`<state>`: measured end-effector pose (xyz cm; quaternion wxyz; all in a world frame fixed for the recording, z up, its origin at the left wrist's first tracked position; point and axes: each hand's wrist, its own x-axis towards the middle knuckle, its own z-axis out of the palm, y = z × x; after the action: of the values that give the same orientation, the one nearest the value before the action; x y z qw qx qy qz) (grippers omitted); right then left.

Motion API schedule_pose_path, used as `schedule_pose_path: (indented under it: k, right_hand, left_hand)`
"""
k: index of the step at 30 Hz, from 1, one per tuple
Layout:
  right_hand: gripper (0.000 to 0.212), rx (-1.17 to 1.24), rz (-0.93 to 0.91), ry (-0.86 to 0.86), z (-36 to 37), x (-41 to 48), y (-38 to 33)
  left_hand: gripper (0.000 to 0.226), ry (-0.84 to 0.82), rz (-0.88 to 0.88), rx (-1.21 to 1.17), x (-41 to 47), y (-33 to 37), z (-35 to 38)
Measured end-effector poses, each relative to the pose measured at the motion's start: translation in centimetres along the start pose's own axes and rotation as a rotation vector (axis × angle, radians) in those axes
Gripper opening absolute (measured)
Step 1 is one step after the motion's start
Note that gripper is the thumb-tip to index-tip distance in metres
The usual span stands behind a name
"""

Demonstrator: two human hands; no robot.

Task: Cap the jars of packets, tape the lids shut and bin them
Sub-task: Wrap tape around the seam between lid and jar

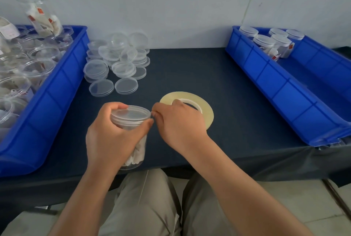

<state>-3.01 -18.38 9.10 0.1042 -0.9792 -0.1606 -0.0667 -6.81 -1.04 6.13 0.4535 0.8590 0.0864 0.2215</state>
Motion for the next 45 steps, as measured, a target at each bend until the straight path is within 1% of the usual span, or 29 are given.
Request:
schedule_pose_path:
  k: [4, 7, 9, 11, 13, 14, 15, 17, 19, 22, 24, 26, 28, 30, 33, 35, 36, 38, 40, 42, 43, 45]
  right_hand:
    - [0.015, -0.004, 0.028, -0.031, 1.2, 1.5, -0.6]
    - [0.016, -0.135, 0.169, -0.050, 2.3, 3.1, 2.1]
    - [0.022, -0.074, 0.238, -0.066, 2.5, 3.5, 5.1]
    - [0.024, -0.026, 0.208, -0.056, 3.2, 3.0, 6.8]
    - [0.015, -0.108, 0.139, -0.045, 4.1, 2.1, 7.0]
    - [0.018, -0.140, 0.108, -0.050, 4.8, 1.7, 6.8]
    - [0.028, -0.154, 0.074, -0.065, 5.5, 1.2, 6.4]
    - [0.047, -0.083, 0.036, -0.126, 6.5, 0.4, 5.8]
    - [0.051, -0.026, 0.027, -0.120, 7.2, -0.1, 5.2]
    - [0.045, -0.082, 0.034, -0.044, 7.7, 0.0, 5.0]
    - [0.038, -0.117, 0.042, -0.032, 8.2, 0.0, 4.8]
    - [0.028, -0.094, 0.069, -0.010, 8.9, -0.2, 4.4]
    - [0.023, -0.025, 0.118, 0.032, 9.3, -0.2, 4.1]
    - [0.026, 0.039, 0.155, 0.048, 9.3, -0.1, 4.0]
    - [0.039, 0.078, 0.162, -0.032, 8.5, 0.0, 4.4]
    - [0.052, 0.178, 0.164, -0.055, 7.1, 0.0, 4.4]
    - [0.057, 0.295, 0.168, -0.028, 6.0, -0.2, 4.3]
    - [0.068, 0.643, 0.154, 0.027, 3.8, -1.2, 3.9]
    - [0.075, 0.973, 0.090, -0.020, 1.9, -2.6, 3.0]
    - [0.070, 1.105, 0.047, -0.099, 0.7, -3.6, 2.0]
    - [0.065, 1.144, 0.039, -0.108, 0.2, -4.0, 1.6]
    - [0.057, 1.245, 0.062, -0.088, -0.5, -4.2, 1.1]
  left_hand:
    - [0.063, 0.000, 0.008, 0.025, 0.0, 1.1, -0.8]
    - [0.059, -0.031, 0.086, -0.166, -2.6, 3.2, -1.6]
    - [0.065, -0.104, 0.120, -0.235, -4.0, 4.8, -2.0]
    - [0.068, -0.157, 0.061, -0.297, -3.5, 5.3, -2.1]
    - [0.068, -0.167, 0.007, -0.308, -2.1, 4.7, -2.0]
    - [0.068, -0.152, -0.007, -0.303, -1.3, 4.3, -2.0]
    - [0.068, -0.135, -0.017, -0.300, -0.8, 4.0, -1.9]
    - [0.066, -0.109, -0.037, -0.302, -0.7, 3.5, -1.6]
    - [0.065, -0.095, -0.062, -0.302, -0.8, 3.1, -1.2]
    - [0.065, -0.106, -0.101, -0.307, -1.0, 2.5, -0.5]
    - [0.064, -0.115, -0.117, -0.303, -1.0, 2.3, -0.2]
    - [0.063, -0.119, -0.131, -0.308, -1.0, 2.1, 0.0]
    - [0.063, -0.124, -0.141, -0.317, -0.9, 2.1, 0.1]
    - [0.063, -0.126, -0.143, -0.325, -0.9, 2.2, 0.2]
    - [0.062, -0.143, -0.146, -0.331, -0.9, 2.3, 0.2]
    - [0.062, -0.159, -0.161, -0.343, -0.8, 2.3, 0.2]
    - [0.063, -0.167, -0.168, -0.346, -0.9, 2.2, 0.2]
    - [0.064, -0.179, -0.179, -0.353, -0.9, 2.1, 0.1]
    - [0.064, -0.200, -0.176, -0.376, -1.1, 2.3, 0.2]
    - [0.072, -0.239, -0.195, -0.458, -1.3, 2.5, 0.3]
    - [0.076, -0.257, -0.223, -0.517, -1.4, 2.6, 0.4]
    - [0.076, -0.302, -0.255, -0.600, -1.6, 2.9, 0.4]
